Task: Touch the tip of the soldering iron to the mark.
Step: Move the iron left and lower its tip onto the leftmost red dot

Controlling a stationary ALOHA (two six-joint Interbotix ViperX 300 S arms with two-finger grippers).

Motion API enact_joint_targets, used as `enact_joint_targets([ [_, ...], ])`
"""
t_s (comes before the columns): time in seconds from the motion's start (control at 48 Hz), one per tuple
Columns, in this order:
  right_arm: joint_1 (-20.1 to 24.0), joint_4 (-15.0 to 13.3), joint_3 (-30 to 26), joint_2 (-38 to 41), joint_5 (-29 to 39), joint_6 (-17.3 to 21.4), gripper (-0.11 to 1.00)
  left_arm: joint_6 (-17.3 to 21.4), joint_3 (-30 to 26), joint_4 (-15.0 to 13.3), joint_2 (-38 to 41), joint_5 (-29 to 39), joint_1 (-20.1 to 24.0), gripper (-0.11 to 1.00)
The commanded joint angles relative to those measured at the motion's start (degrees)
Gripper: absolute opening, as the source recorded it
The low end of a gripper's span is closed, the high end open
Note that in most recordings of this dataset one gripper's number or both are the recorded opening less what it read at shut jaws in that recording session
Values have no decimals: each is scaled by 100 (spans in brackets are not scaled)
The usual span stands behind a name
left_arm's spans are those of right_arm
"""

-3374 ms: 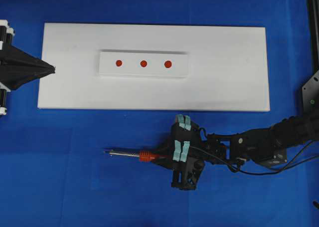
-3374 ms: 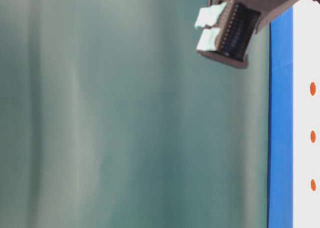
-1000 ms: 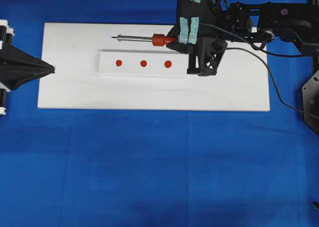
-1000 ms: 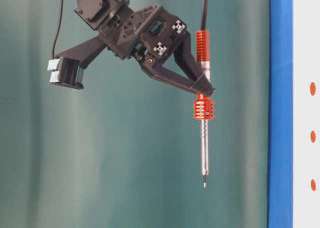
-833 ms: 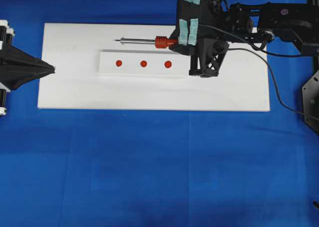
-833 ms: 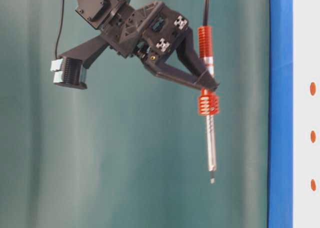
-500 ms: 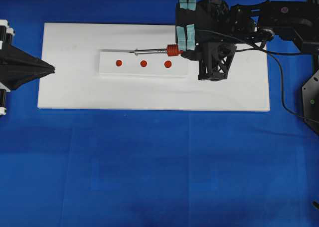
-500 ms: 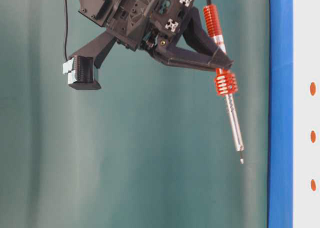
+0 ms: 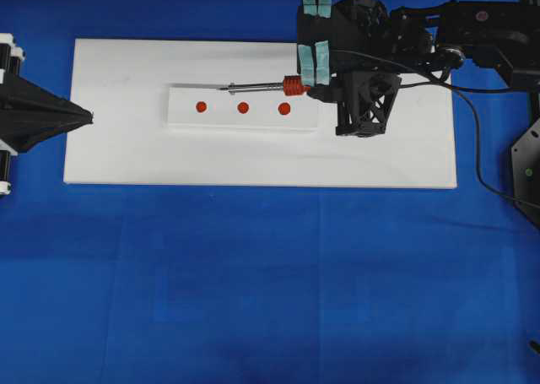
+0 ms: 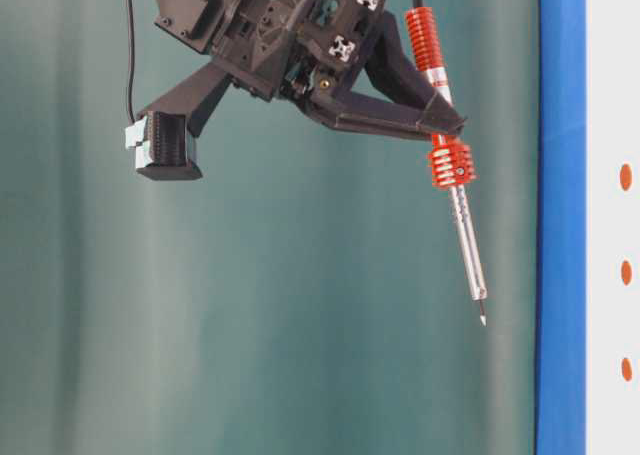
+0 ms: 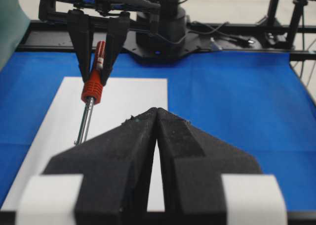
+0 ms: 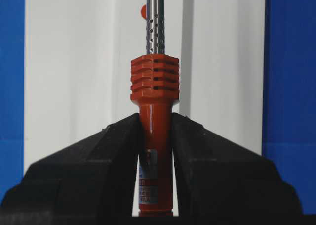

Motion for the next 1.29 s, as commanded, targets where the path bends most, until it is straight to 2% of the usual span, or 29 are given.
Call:
enact_joint_targets([
  [0.0,-9,-9,-158,-62,-18,18,6,9,-62,9,18,-53,0,2],
  [0.604,-9,-9,-193,18,-26,44,6,9,-70,9,18,-62,0,2],
  [1.271,-9,-9,-606,1125,-202,44,6,0,-53,9,26,-105,0,2],
])
